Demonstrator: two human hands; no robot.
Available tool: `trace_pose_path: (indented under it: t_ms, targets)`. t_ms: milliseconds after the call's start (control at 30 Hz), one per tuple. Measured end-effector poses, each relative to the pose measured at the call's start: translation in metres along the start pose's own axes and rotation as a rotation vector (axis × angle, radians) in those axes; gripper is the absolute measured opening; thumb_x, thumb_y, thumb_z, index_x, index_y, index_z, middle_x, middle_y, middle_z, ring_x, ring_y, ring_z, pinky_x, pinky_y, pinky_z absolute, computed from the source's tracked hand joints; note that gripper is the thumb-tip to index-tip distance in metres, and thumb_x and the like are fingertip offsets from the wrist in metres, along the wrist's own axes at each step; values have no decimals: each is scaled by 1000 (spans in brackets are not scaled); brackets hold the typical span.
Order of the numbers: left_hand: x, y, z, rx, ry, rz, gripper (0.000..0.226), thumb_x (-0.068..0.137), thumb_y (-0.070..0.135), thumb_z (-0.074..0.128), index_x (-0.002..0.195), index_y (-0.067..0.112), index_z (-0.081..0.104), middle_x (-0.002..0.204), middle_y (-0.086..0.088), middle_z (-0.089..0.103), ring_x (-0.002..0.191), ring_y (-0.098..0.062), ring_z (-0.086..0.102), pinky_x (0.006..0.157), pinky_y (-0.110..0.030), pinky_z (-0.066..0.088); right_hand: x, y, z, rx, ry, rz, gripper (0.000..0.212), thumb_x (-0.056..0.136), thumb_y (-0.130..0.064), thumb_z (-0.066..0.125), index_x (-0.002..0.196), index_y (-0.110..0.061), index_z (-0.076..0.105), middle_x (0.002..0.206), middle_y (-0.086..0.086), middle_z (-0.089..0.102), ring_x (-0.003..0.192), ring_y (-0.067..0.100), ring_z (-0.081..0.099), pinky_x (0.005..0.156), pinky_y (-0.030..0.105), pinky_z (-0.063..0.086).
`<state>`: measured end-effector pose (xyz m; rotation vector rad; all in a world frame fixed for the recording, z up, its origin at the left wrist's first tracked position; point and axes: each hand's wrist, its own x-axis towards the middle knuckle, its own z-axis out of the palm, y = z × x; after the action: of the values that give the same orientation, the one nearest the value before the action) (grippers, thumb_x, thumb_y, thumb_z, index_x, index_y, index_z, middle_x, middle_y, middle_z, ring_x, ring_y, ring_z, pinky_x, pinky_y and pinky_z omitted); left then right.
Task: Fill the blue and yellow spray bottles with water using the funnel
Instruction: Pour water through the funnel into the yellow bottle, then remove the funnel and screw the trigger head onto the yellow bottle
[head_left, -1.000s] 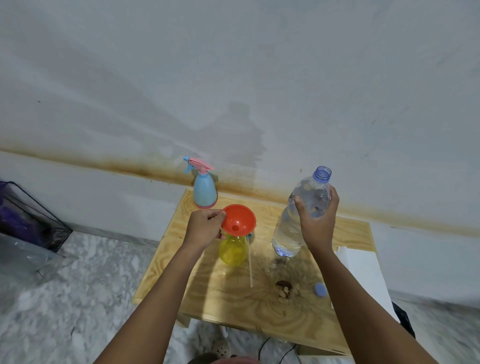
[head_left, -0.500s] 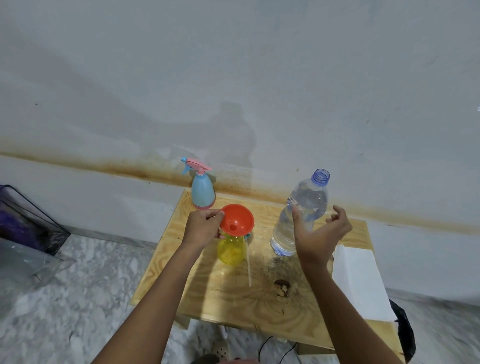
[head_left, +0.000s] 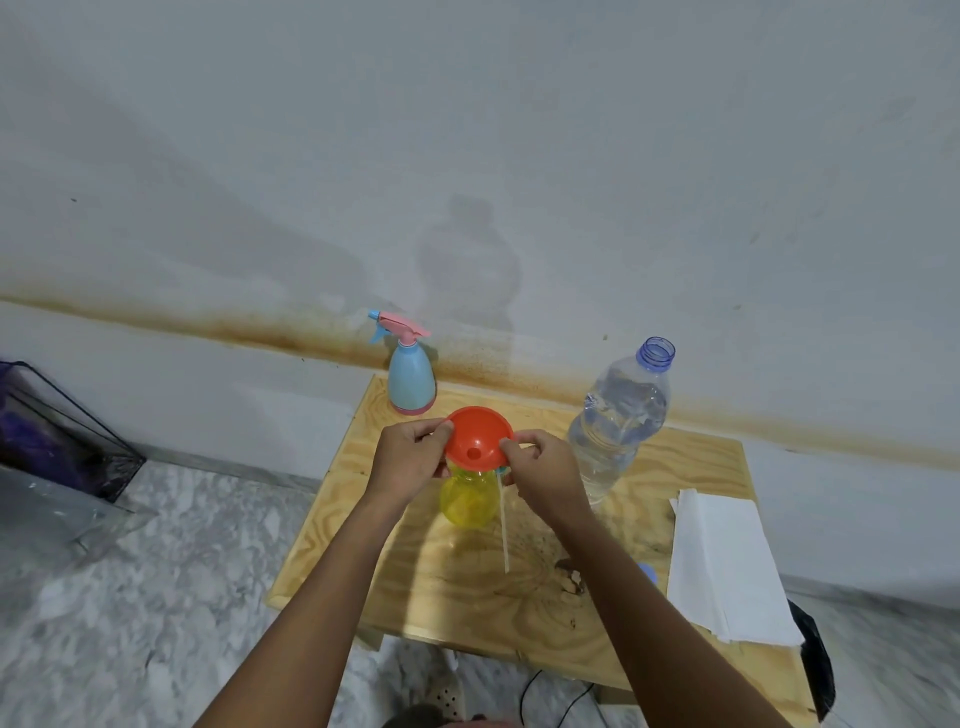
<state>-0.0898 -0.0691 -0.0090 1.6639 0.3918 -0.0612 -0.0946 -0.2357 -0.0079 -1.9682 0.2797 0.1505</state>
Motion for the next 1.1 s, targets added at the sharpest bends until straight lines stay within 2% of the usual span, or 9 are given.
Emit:
trace_pose_path:
  t_ms: [100, 167, 267, 367, 433, 600, 800, 967, 1100]
  targets:
    - [3, -3, -5, -78, 2, -18, 27, 100, 29, 56, 98, 10, 76, 58, -5, 61, 59, -19, 61, 72, -36, 59, 4, -1, -6, 8, 32, -24, 9, 91, -20, 61, 89, -12, 66, 65, 4, 70, 57, 12, 66, 55, 27, 48]
    - [8, -11, -10, -59, -13, -6, 23, 101, 26, 51, 107, 19, 72, 70, -3, 63, 68, -17, 63, 73, -32, 56, 7, 0, -10, 11, 68, -45, 10, 90, -19, 62, 84, -13, 66, 61, 4, 68, 56, 13, 65, 56, 28, 49]
    - [13, -32, -10, 127, -141, 56, 29, 98, 15, 58, 123, 29, 60, 99, 4, 61, 84, -11, 62, 67, -16, 49, 7, 2, -15, -9, 53, -50, 10, 91, -19, 62, 86, -12, 66, 62, 6, 68, 48, 4, 62, 55, 27, 47]
    - [13, -46, 0, 325, -309, 182, 43, 89, 10, 69, 125, 32, 58, 117, 6, 56, 109, -5, 55, 86, -14, 44, 7, 4, -17, -19, 31, -52, 10, 94, -22, 63, 92, -13, 67, 64, 4, 69, 47, 0, 60, 53, 21, 45]
    - [14, -51, 8, 356, -398, 247, 36, 85, 14, 74, 110, 36, 60, 110, 8, 60, 108, 3, 57, 88, -13, 45, 7, 7, -19, -43, 3, -70, 11, 95, -22, 62, 96, -13, 67, 65, 3, 70, 48, 0, 61, 52, 18, 44]
    - [18, -65, 16, 379, -308, 213, 45, 81, 38, 78, 116, 51, 54, 122, 17, 59, 113, -4, 55, 94, -26, 45, 0, 24, -37, 57, 48, -79, 11, 97, -18, 59, 107, -17, 63, 78, 5, 72, 62, 8, 69, 53, 19, 51]
    - [21, -66, 15, 366, -305, 192, 45, 79, 32, 81, 103, 57, 52, 113, 27, 59, 112, -4, 56, 98, -29, 47, -17, 75, -51, -146, 207, -139, 9, 92, -8, 64, 88, -16, 65, 81, -11, 69, 75, -7, 66, 64, 9, 51]
    - [22, -66, 14, 300, -286, 163, 45, 78, 24, 84, 110, 45, 61, 114, 16, 66, 108, 2, 57, 92, -21, 46, -21, 120, -36, -292, 272, -130, 8, 91, -8, 62, 85, -12, 66, 80, -4, 66, 76, 12, 63, 69, 36, 54]
    - [24, -68, 11, 319, -285, 183, 51, 76, 23, 85, 122, 30, 64, 117, 11, 67, 110, -2, 58, 98, -28, 49, -19, 138, -25, -410, 277, -111, 11, 94, -12, 58, 83, -10, 61, 85, -2, 61, 75, 20, 58, 64, 41, 48]
